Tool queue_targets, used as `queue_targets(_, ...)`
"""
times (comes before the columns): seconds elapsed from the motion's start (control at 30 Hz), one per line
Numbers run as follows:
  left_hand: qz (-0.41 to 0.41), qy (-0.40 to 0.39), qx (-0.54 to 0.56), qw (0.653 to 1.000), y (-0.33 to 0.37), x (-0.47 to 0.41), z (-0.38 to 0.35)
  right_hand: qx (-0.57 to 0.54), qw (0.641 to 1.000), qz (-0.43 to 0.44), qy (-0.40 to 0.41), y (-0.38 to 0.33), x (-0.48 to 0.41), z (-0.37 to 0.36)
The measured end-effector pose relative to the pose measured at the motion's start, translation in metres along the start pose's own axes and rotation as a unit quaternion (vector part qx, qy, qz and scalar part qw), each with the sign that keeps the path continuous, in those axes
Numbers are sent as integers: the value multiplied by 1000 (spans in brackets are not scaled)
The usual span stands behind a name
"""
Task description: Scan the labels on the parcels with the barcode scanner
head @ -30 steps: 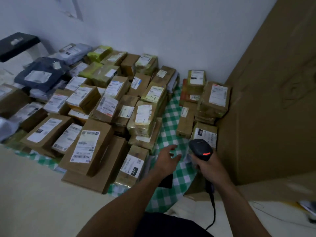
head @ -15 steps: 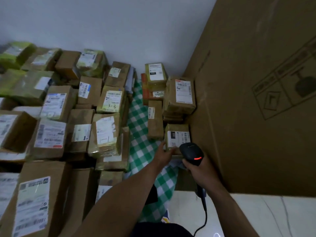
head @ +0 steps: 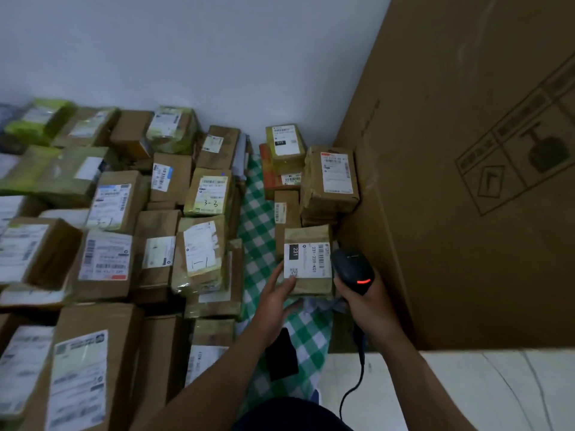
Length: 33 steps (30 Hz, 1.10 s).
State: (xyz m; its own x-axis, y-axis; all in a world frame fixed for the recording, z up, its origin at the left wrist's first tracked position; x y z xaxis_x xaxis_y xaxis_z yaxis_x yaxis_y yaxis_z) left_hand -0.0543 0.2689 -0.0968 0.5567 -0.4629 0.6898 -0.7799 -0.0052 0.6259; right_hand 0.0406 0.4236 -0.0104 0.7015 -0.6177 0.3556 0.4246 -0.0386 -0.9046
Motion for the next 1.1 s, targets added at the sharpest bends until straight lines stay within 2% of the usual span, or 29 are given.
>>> queue_targets(0.13,-56,36,-12,998,15,24,15,-62,997,5,-52,-5,1,-19)
queue_targets(0.27,-131,34,-67,989,38,51,20,-90,992,49,-72,-14,1,-33)
queue_targets(0.43,-203,73,-124,969,80,71,38,-45,987,105,-111,-32,-2,-32)
queue_targets(0.57,-260,109,-213,936,122,73,52,8,981,146,-130,-47,-6,-24)
queue_targets(0.7,-283,146,-325,890,156,63,64,39,970,163,-174,-60,-8,-23)
queue_targets(0.87,-282,185,-393,855,188,58,60,77,957,188,-208,-67,-6,-28)
queue_targets(0.97,-283,196,-420,840,192,50,65,80,953,185,-224,-68,-8,-29)
queue_targets(1.1,-284,195,-428,836,194,46,67,95,949,177,-242,-70,-8,-28)
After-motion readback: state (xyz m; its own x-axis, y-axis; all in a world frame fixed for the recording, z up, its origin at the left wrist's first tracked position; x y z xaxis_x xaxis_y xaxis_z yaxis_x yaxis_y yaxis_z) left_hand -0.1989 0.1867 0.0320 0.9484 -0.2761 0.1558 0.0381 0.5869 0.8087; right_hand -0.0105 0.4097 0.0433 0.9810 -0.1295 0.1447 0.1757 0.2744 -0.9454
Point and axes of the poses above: each hand's wrist, its own x-axis away from the middle knuckle, its own z-axis out of the back of the hand, y = z × x, the point moved 2 cm from there along -x, towards the middle knuckle, and after that the axes turned 9 degrees about z, right-handed, at the moved point
